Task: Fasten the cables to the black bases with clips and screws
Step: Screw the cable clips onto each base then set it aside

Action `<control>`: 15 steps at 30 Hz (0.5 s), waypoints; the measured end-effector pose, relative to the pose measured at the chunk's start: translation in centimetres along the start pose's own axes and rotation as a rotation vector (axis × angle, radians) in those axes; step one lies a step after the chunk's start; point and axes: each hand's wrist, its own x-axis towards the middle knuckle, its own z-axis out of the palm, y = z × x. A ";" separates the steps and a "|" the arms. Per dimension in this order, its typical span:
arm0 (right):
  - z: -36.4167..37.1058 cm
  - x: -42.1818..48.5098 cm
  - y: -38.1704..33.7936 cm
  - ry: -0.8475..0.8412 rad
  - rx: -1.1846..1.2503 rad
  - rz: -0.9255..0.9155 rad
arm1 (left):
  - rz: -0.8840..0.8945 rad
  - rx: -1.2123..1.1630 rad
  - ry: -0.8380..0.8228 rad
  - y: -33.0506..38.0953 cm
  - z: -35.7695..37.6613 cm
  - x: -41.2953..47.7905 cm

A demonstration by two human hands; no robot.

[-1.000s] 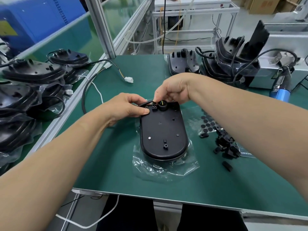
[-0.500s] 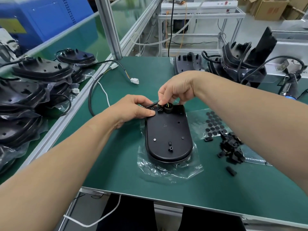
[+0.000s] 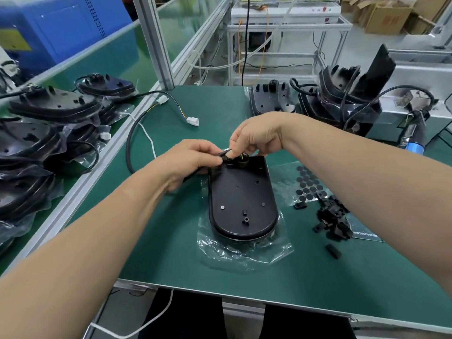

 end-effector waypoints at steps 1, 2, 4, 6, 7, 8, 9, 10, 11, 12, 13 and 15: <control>-0.1 0.1 0.0 -0.003 0.010 0.022 | -0.021 0.014 -0.006 0.4 0.1 0.2; 0.0 0.3 0.1 -0.005 0.026 0.043 | -0.040 0.057 -0.006 0.8 0.2 0.5; 0.0 0.6 0.2 -0.010 0.086 0.070 | -0.079 0.125 -0.006 1.5 0.4 0.9; 0.1 0.7 0.6 -0.015 0.171 0.058 | -0.136 0.103 -0.027 1.9 0.5 1.2; 0.3 0.7 0.8 -0.009 0.202 0.031 | -0.159 0.083 -0.039 2.0 0.5 1.3; 0.4 0.6 1.0 0.009 0.228 -0.010 | -0.173 0.076 -0.052 2.1 0.4 1.4; 0.6 0.6 1.3 0.040 0.256 -0.060 | -0.184 0.074 -0.065 2.2 0.3 1.6; 0.8 0.6 1.6 0.076 0.286 -0.106 | -0.192 0.075 -0.083 2.3 0.2 1.7; 1.0 0.5 1.9 0.114 0.309 -0.144 | -0.200 0.077 -0.105 2.5 0.2 1.8; 1.2 0.5 2.3 0.150 0.321 -0.179 | -0.210 0.080 -0.127 2.6 0.1 2.0; 1.4 0.4 2.7 0.186 0.323 -0.214 | -0.218 0.081 -0.145 2.7 0.0 2.1; 1.9 0.2 3.5 0.259 0.331 -0.268 | -0.222 0.082 -0.172 2.7 -0.2 2.2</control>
